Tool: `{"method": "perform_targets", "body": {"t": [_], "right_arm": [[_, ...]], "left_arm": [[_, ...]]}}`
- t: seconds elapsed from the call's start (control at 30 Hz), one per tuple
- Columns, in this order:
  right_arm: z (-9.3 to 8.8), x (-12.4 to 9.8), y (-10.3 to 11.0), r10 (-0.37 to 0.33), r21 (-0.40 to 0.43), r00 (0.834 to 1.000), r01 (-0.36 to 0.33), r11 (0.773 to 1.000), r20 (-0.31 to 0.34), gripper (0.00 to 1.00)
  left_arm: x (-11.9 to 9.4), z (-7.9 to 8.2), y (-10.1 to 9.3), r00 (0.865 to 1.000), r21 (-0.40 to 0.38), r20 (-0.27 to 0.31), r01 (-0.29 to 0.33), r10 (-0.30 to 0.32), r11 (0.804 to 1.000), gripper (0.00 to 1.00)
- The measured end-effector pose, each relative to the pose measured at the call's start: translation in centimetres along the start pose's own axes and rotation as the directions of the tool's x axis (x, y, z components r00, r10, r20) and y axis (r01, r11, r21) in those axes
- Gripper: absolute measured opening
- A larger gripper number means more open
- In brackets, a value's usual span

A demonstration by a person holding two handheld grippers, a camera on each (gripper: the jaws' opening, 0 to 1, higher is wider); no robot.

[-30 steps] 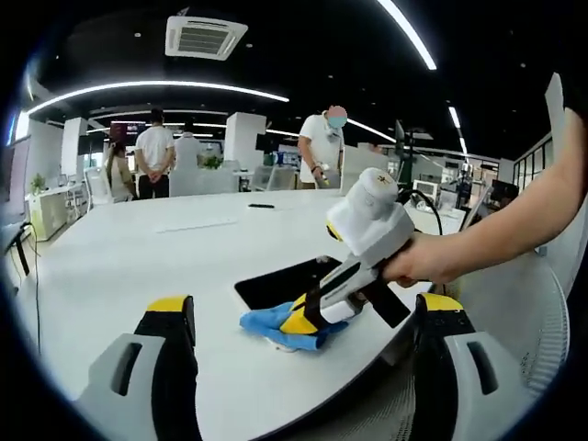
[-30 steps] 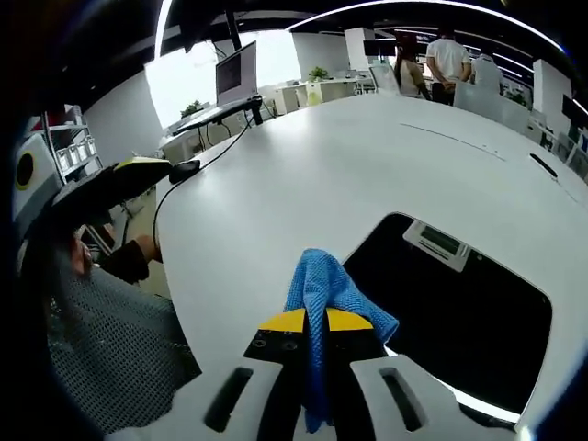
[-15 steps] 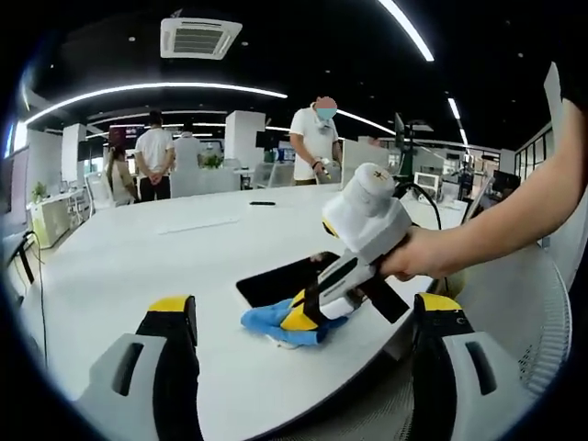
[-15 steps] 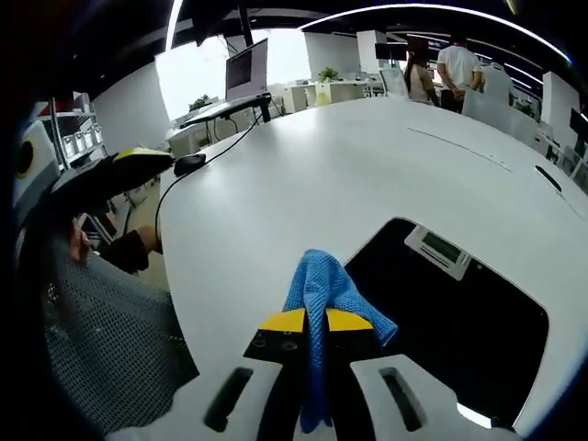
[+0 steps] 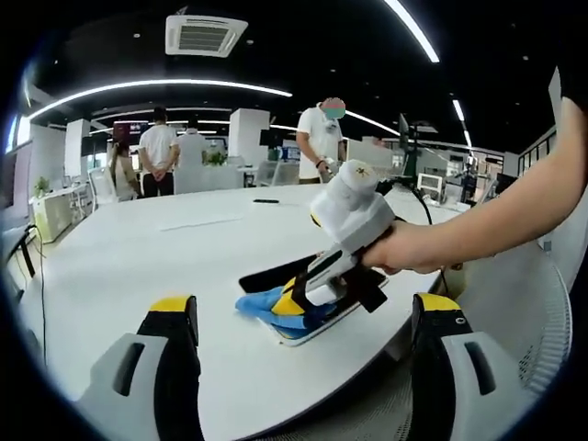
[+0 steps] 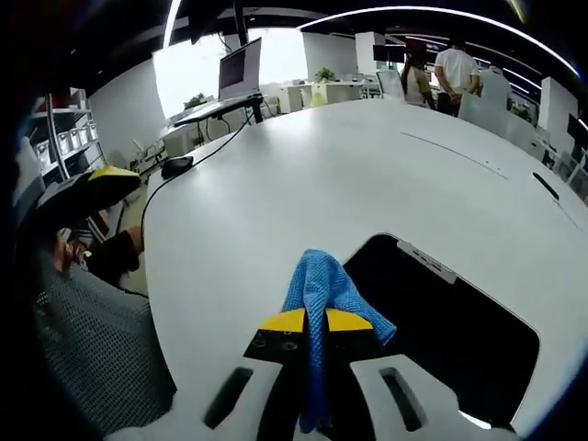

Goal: Wipe the mirror surface with the cleaning cloth until all visible marks leave the cleaned area.

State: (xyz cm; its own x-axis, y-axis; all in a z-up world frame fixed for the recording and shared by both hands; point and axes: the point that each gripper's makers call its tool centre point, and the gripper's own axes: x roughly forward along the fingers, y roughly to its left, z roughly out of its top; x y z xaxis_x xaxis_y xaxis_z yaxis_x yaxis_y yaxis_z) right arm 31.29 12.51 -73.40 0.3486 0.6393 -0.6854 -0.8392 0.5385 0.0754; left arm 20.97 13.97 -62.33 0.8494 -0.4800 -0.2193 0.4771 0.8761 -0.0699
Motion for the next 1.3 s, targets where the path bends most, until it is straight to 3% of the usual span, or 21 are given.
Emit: {"method": "perform_targets", "body": {"t": [0.27, 0.6, 1.0, 1.3], "right_arm": [[1.1, 1.1, -2.2, -0.024, 0.06, 1.0, 0.023, 0.998, 0.006, 0.0], [2.6, 2.4, -4.3, -0.062, 0.069, 0.998, 0.063, 0.996, -0.017, 0.0], [3.6, 3.4, -6.0, -0.084, 0.109, 0.995, 0.089, 0.99, -0.05, 0.0], [3.4, 3.2, -5.7, -0.086, 0.108, 0.995, 0.092, 0.99, -0.054, 0.0]], "left_arm": [[0.0, -0.1, 0.0, 1.0, -0.005, -0.003, 0.0, 0.0, 1.0, 0.96], [0.0, -0.3, 0.2, 1.0, -0.004, -0.015, -0.008, 0.008, 1.0, 0.95], [0.1, -0.3, -0.1, 1.0, -0.014, -0.013, 0.008, -0.008, 1.0, 0.96], [0.1, -0.4, -0.1, 1.0, -0.017, -0.015, 0.008, -0.008, 1.0, 0.96]]}}
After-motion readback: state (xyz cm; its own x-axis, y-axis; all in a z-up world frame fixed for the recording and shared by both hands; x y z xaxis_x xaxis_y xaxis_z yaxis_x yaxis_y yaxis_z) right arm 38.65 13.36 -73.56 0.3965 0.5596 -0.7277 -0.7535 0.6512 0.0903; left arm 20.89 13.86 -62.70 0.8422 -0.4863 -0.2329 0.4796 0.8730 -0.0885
